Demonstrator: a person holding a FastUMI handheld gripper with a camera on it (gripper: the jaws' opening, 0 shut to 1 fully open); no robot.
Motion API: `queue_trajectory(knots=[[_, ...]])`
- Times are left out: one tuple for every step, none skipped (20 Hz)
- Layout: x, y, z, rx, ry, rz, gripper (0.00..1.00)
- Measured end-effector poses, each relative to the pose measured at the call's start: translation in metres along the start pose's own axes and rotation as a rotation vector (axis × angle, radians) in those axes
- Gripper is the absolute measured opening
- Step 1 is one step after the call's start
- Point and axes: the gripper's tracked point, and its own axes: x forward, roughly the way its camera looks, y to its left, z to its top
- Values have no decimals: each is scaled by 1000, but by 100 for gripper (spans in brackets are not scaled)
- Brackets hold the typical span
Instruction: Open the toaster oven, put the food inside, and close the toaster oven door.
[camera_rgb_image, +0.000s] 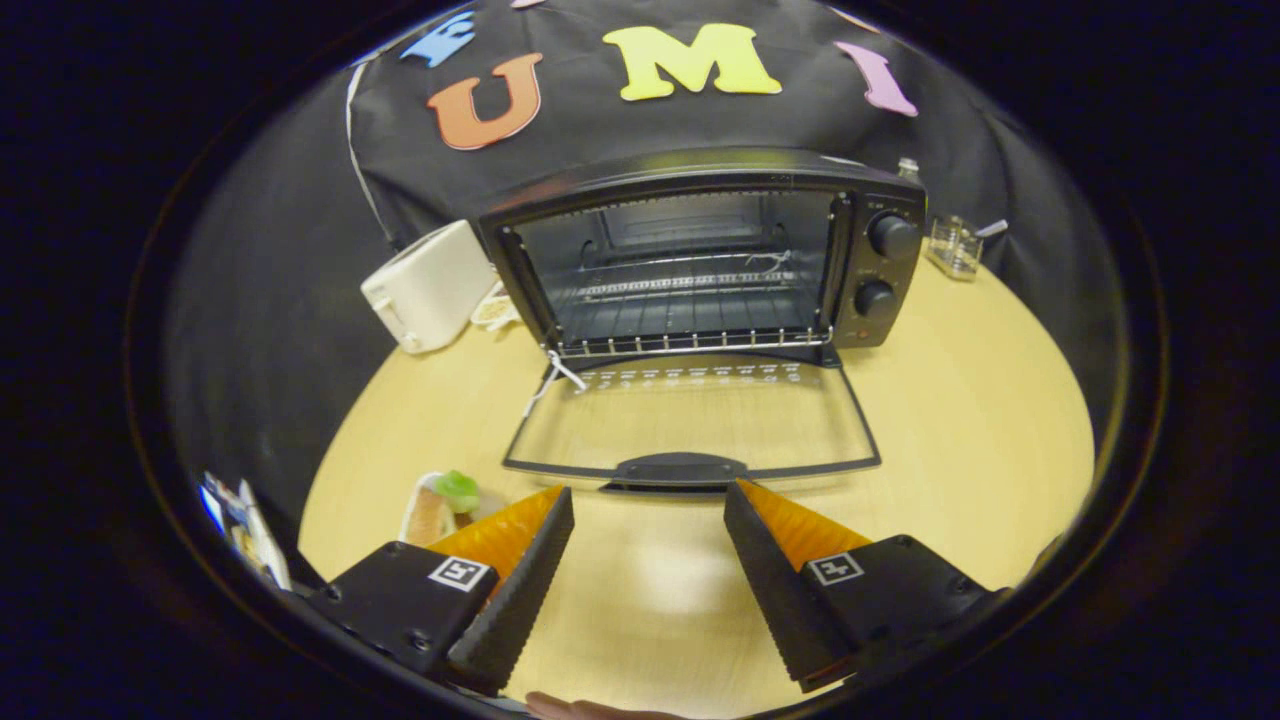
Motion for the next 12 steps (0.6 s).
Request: queue_trajectory(knots=[[-7,14,-4,22,39,69,99],[-14,27,-10,36,82,131,98],[-20,37,-14,50,116,176,99],[-24,45,-20,55,138,213,99],[-27,52,-23,48,158,248,98],[-29,56,-25,40,168,266,97],[-29,57,-24,31,168,273,97],[-27,59,-26,20,176,281,96],[-25,61,-28,19,193,290,96],[-22,65,-31,31,219,308,95],[-22,70,-37,48,262,334,94],[-24,76,-42,54,305,370,93]])
